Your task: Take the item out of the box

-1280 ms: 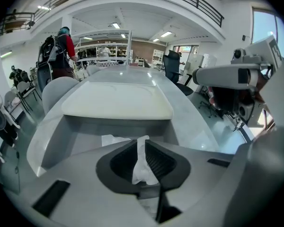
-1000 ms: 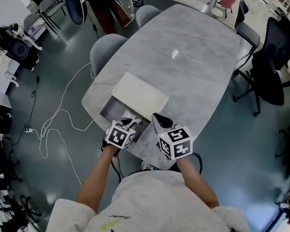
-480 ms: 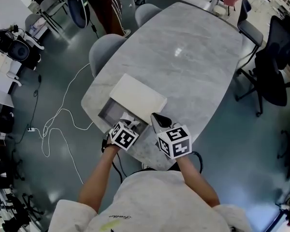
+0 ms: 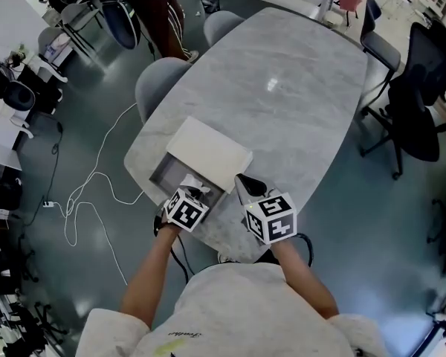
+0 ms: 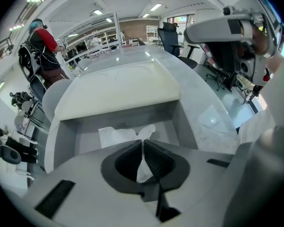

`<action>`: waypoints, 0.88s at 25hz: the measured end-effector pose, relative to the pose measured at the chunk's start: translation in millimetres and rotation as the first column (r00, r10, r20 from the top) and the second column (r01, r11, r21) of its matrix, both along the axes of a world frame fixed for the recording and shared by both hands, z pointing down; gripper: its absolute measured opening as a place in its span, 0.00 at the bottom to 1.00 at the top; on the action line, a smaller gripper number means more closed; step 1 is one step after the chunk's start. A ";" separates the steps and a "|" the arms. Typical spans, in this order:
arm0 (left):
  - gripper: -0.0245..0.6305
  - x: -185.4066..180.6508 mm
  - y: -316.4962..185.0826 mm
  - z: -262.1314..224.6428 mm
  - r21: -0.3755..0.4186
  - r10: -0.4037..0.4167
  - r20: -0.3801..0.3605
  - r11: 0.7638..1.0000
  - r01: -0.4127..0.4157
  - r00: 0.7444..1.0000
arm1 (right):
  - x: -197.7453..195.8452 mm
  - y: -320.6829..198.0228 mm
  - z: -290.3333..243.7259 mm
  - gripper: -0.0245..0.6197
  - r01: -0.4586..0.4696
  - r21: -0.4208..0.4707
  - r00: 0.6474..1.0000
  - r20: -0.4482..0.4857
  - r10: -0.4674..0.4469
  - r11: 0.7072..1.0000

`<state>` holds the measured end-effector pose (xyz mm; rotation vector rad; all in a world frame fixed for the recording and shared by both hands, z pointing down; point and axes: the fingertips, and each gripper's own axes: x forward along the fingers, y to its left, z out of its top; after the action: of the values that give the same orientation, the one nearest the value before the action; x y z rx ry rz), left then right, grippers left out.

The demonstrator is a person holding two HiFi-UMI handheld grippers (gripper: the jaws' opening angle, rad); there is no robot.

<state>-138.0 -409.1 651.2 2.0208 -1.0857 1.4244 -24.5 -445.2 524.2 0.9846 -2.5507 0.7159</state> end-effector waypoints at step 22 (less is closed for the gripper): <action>0.07 -45.2 22.4 -137.5 0.323 -0.208 -0.428 0.874 0.364 0.879 | -27.9 49.8 -51.1 0.05 -0.001 0.139 0.999 -0.036 0.006 0.990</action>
<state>-183.2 -386.7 513.7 2.1557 -1.5062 0.6513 -52.4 -395.4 473.0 1.0360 -2.5960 0.5222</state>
